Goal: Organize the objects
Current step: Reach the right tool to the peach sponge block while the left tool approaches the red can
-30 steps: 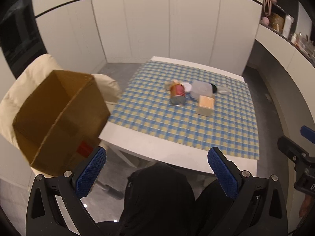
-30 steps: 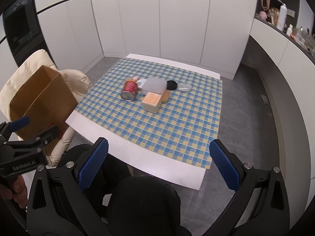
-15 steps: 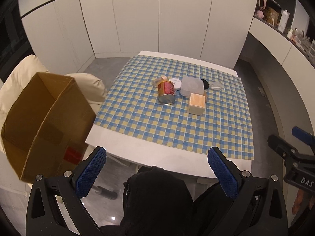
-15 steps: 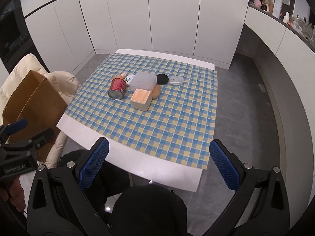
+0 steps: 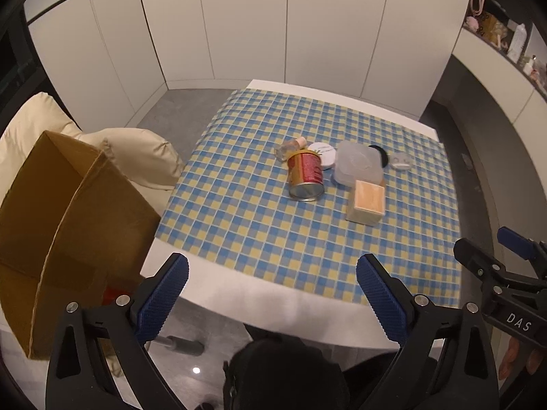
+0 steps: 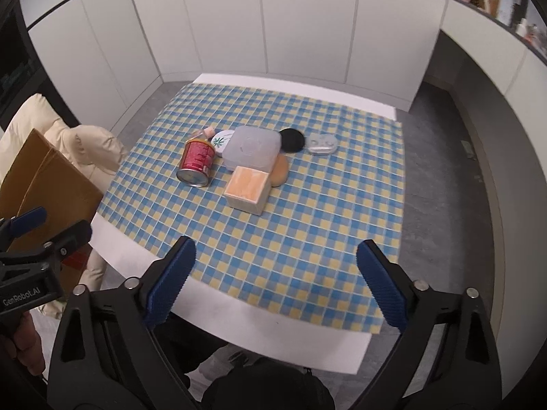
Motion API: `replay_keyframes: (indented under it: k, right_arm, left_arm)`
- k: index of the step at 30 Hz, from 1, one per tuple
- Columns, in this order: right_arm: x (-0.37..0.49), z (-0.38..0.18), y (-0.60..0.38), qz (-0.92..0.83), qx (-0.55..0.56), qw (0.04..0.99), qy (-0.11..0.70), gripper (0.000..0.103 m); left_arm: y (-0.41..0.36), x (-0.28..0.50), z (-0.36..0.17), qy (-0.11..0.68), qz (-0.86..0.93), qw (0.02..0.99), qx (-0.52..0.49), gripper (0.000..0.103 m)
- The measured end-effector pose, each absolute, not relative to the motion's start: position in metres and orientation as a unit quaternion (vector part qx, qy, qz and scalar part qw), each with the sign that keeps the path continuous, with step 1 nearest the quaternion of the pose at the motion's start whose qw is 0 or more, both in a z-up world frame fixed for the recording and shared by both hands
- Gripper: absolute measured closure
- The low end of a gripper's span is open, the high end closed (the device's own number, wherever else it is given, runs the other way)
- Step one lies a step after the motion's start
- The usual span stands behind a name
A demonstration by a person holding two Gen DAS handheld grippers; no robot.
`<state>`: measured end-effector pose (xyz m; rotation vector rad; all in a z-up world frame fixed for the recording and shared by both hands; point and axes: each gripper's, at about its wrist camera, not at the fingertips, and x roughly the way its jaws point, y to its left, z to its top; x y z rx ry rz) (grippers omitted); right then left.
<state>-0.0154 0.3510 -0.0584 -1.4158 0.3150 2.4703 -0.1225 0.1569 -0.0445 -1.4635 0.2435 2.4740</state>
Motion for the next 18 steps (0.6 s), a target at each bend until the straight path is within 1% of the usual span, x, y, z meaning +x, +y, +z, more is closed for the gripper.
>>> replay_keyframes:
  k: [2, 4, 7, 11, 18]
  right_arm:
    - [-0.026, -0.066, 0.351, 0.853, -0.492, 0.137, 0.106, 0.008]
    - [-0.036, -0.074, 0.351, 0.851, -0.495, 0.135, 0.109, 0.008]
    - [-0.054, -0.09, 0.351, 0.848, -0.501, 0.133, 0.114, 0.008]
    - [-0.078, -0.112, 0.353, 0.839, -0.512, 0.135, 0.124, 0.012]
    - [-0.118, -0.152, 0.354, 0.822, -0.539, 0.13, 0.132, 0.012]
  left_arm:
    - [0.16, -0.132, -0.053, 0.086, 0.848, 0.122, -0.508, 0.005]
    - [0.162, -0.142, -0.062, 0.085, 0.846, 0.119, -0.513, 0.009]
    - [0.166, -0.158, -0.078, 0.078, 0.834, 0.118, -0.532, 0.011]
    - [0.172, -0.176, -0.098, 0.079, 0.825, 0.116, -0.547, 0.017]
    - [0.176, -0.201, -0.117, 0.076, 0.819, 0.121, -0.556, 0.017]
